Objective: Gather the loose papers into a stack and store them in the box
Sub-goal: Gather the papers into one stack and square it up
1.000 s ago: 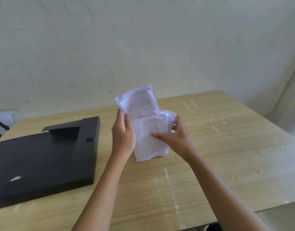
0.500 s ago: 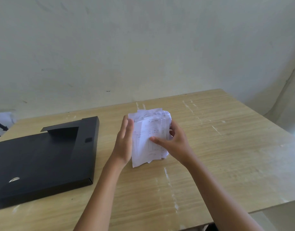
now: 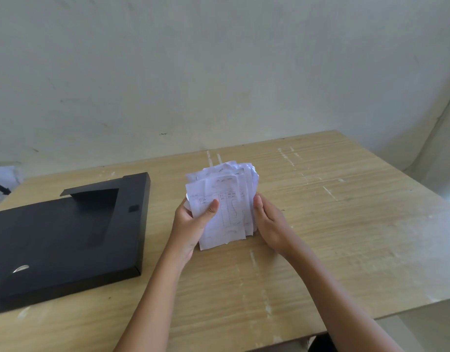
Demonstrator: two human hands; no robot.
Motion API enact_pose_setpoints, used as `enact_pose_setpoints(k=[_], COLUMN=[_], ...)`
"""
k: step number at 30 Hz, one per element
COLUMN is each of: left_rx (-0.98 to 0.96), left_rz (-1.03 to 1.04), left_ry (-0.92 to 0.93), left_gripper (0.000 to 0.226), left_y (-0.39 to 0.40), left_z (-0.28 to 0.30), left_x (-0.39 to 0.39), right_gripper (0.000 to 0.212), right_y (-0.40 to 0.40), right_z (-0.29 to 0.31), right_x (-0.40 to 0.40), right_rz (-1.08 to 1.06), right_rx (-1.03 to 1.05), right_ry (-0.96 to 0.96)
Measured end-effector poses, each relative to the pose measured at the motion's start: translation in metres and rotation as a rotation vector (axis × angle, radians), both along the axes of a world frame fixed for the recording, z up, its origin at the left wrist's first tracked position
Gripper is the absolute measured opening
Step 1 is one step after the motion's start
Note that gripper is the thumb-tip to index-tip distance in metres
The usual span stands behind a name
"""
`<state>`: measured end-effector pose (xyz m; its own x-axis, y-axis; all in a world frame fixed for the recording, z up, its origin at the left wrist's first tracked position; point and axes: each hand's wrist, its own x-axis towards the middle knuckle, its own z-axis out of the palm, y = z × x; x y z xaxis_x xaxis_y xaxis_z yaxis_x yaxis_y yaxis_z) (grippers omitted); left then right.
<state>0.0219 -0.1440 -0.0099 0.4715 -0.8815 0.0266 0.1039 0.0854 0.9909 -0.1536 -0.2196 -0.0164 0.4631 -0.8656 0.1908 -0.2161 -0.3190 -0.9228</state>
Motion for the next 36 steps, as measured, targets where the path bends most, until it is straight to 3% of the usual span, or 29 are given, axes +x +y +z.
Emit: enact_pose_setpoints(k=[6,9,13,15,17,19,23,27,30,36], left_rx=[0.005,-0.01,-0.027,-0.032,-0.035,-0.05,-0.095,-0.182,-0.225,-0.075], left_rz=[0.059,0.069,0.068,0.06,0.056,0.056,0.092,0.118,0.1,0.018], left_ry=[-0.008,0.019,0.021,0.023,0.03,0.048,0.059,-0.079,-0.181,-0.321], left_gripper=[0.036,0.047,0.047,0.045,0.044,0.043,0.029,0.016,0.017,0.026], left_y=[-0.007,-0.005,-0.006,-0.006,-0.006,-0.005,-0.01,-0.022,-0.029,-0.032], left_z=[-0.008,-0.01,-0.011,-0.009,-0.009,-0.009,-0.004,0.017,0.026,-0.001], left_x=[-0.002,-0.002,-0.002,-0.003,-0.002,-0.002,-0.007,-0.014,-0.019,-0.023], right_gripper=[0.007,0.014,0.018,0.022,0.014,0.019,0.04,0.025,0.028,0.03], right_y=[-0.014,-0.014,-0.021,-0.023,-0.021,-0.019,-0.007,0.001,0.0,-0.004], right_z=[-0.015,-0.019,-0.028,-0.031,-0.028,-0.021,-0.003,0.016,0.016,-0.013], right_x=[-0.014,-0.019,-0.027,-0.028,-0.028,-0.027,-0.018,-0.004,0.0,-0.006], right_rz=[-0.278,-0.298,-0.228,-0.164,-0.159,-0.178,-0.111,-0.036,-0.06,-0.051], right_rx=[-0.114,-0.163,-0.316,-0.293,-0.161,0.015,0.021,-0.063,-0.037,0.087], right_ry=[0.091,0.098,0.337,0.409,0.3,0.077,-0.14,-0.211,-0.297,-0.165])
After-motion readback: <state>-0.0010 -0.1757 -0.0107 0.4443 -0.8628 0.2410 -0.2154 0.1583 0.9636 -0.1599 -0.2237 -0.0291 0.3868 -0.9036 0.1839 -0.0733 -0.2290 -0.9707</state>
